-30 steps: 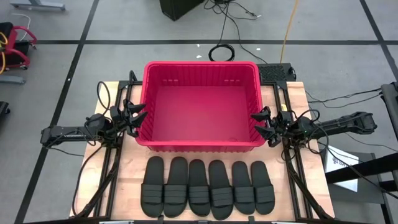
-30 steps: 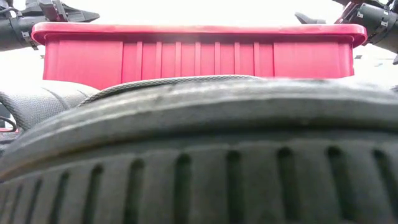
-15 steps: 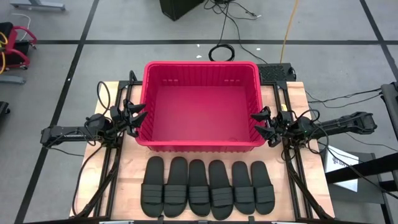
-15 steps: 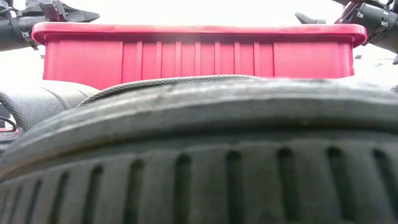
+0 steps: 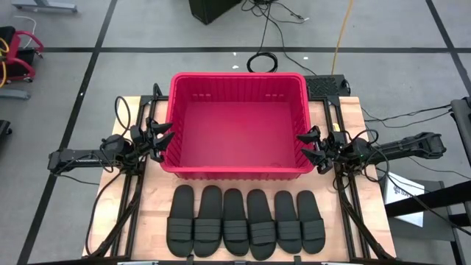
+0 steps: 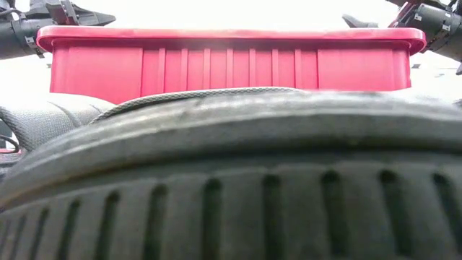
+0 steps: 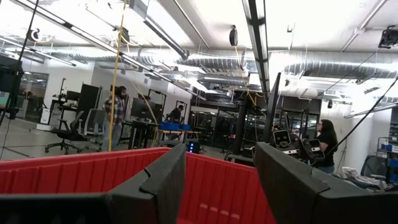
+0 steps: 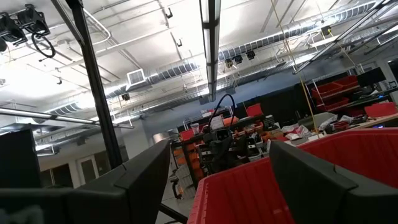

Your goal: Pick and place slides into bin

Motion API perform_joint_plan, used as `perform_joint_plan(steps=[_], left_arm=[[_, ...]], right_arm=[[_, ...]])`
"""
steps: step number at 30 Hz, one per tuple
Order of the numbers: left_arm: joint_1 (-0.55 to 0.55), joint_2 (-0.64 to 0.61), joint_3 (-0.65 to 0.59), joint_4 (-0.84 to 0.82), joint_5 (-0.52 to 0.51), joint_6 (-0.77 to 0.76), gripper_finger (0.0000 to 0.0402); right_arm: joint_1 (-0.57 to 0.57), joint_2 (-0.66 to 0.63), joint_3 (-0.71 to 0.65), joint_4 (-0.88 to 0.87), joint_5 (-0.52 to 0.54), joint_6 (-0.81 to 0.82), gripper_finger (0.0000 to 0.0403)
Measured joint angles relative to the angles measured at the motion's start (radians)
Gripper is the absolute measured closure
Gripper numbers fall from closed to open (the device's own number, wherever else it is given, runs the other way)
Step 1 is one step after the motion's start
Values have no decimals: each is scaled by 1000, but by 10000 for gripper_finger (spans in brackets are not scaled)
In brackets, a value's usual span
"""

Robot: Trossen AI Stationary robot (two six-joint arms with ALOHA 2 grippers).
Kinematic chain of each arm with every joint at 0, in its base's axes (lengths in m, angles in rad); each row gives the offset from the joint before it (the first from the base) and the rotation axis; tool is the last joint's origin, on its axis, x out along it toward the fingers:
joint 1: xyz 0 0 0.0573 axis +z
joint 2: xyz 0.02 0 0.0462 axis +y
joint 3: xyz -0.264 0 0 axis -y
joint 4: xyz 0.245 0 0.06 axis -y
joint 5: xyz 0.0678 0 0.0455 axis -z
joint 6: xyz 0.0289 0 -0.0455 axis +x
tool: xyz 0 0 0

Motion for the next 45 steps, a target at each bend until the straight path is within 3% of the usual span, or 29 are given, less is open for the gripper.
perform_joint_plan(steps=[38, 45], left_arm=[[0, 0, 0, 0, 0, 0, 204], [0, 0, 0, 0, 0, 0, 204]], right_arm=[[0, 0, 0, 8, 0, 0, 138], [0, 0, 0, -26, -31, 64, 138]])
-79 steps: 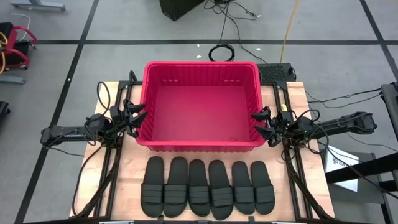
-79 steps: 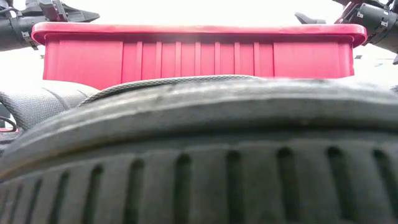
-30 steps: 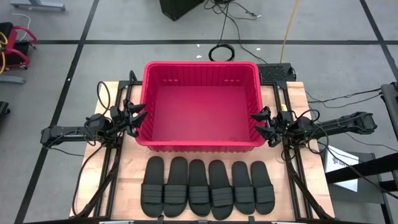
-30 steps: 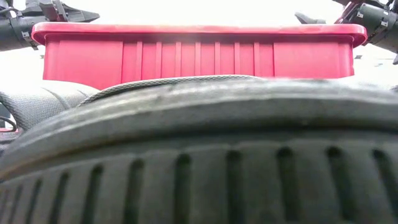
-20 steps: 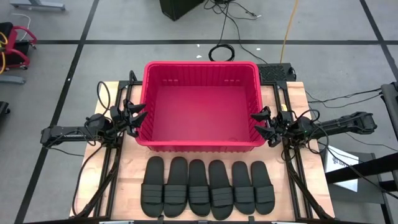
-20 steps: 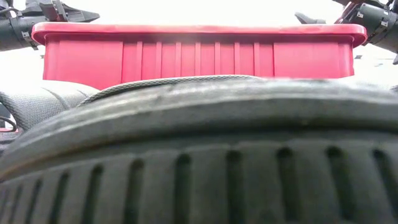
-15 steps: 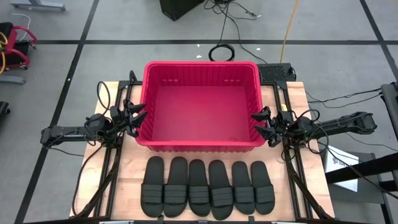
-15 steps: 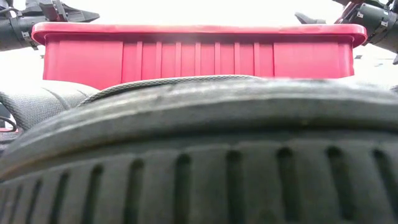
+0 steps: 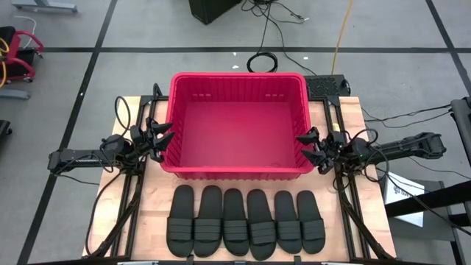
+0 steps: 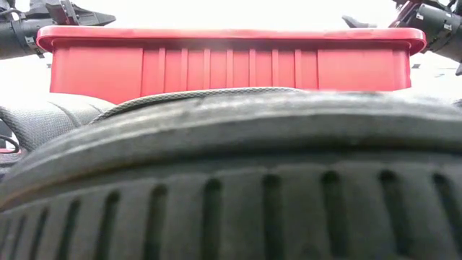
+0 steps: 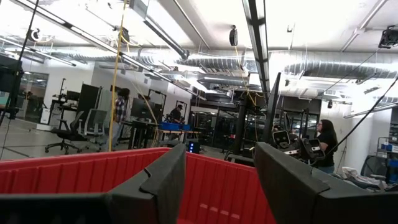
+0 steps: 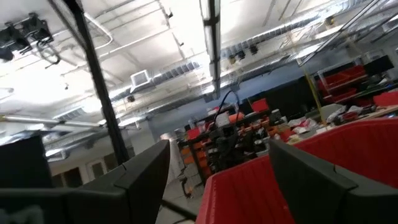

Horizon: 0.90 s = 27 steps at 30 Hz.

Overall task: Pick and place slides into bin
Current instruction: Put the black slide into the red bin

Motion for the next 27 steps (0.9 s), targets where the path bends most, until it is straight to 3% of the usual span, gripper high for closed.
perform_joint_plan(steps=[6, 18, 24, 27], left_arm=[[0, 0, 0, 0, 0, 0, 204], [0, 0, 0, 0, 0, 0, 204], [0, 0, 0, 0, 0, 0, 204], [0, 0, 0, 0, 0, 0, 204]], right_arm=[[0, 0, 0, -21, -11, -17, 138], [0, 0, 0, 201, 13, -287, 138], [0, 0, 0, 215, 189, -262, 138], [-1, 0, 0, 271, 219, -286, 138]])
